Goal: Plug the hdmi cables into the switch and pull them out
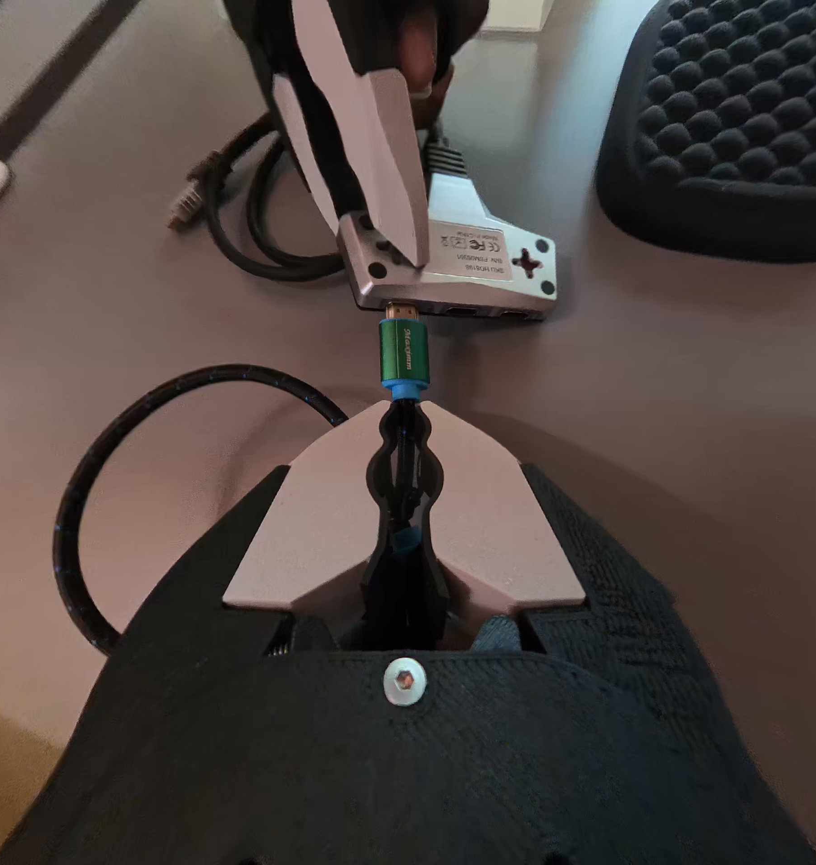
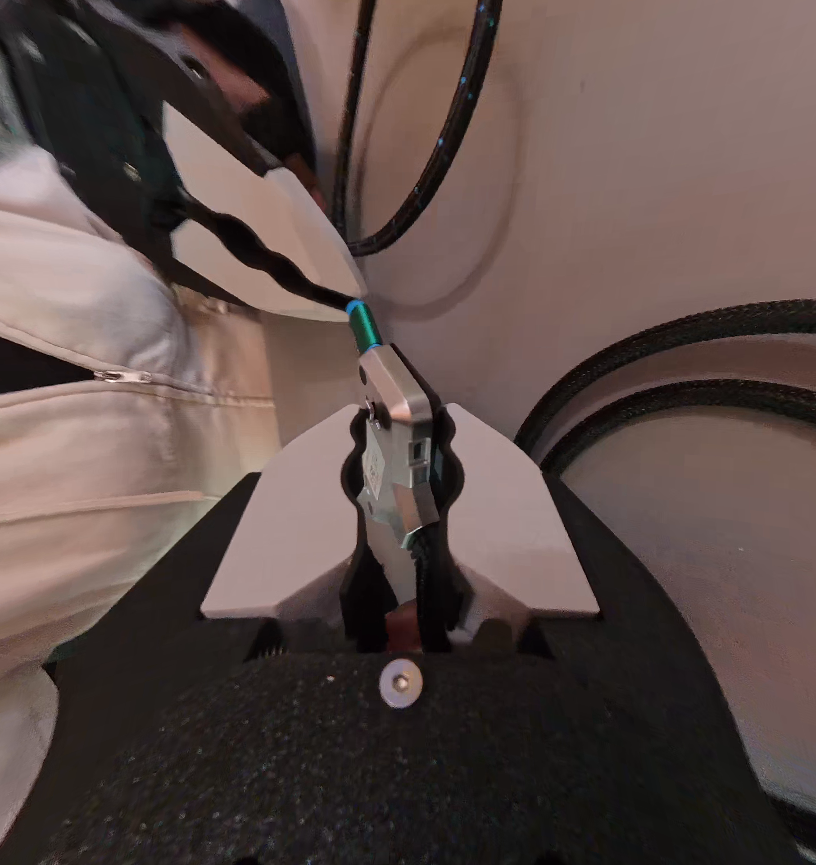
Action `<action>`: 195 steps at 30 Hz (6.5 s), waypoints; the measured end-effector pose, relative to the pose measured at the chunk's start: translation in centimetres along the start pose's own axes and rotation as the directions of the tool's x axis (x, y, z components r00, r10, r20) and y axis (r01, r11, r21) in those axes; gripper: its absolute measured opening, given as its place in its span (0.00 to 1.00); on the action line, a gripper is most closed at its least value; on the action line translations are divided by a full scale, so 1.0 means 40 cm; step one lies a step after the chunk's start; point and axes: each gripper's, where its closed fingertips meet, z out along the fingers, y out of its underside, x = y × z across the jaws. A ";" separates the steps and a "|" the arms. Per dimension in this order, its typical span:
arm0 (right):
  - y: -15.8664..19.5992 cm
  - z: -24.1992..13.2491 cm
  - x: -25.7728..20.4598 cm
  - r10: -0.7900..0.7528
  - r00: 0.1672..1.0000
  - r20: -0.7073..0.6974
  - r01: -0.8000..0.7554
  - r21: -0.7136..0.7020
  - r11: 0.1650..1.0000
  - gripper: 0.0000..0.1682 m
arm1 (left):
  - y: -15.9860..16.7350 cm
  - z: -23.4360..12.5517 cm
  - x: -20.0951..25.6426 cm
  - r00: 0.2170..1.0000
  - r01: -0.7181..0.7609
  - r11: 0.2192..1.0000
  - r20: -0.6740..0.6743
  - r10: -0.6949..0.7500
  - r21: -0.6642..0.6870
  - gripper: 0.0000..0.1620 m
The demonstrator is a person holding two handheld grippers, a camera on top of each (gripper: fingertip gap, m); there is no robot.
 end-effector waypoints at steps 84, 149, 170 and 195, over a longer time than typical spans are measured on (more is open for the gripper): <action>0.031 0.077 -0.128 -0.729 -0.229 -0.645 0.818 -0.533 0.215 0.13 | 0.016 -0.051 0.137 0.881 -0.204 0.975 -0.451 0.144 -0.088 0.11; -0.054 -0.070 -0.116 -0.701 0.011 -0.713 0.786 -0.427 0.447 0.13 | -0.218 -0.246 -0.045 0.857 0.409 0.788 -0.491 -0.158 0.460 0.21; -0.124 -0.171 -0.189 -0.344 0.924 -0.166 0.303 0.866 0.397 0.12 | -0.146 -0.357 -0.097 0.936 0.304 0.653 -0.091 -0.340 0.693 0.23; -0.099 -0.171 -0.182 -0.421 0.899 -0.117 0.284 0.889 0.359 0.12 | 0.078 -0.541 -0.505 0.902 -0.421 0.902 0.154 0.404 0.100 0.32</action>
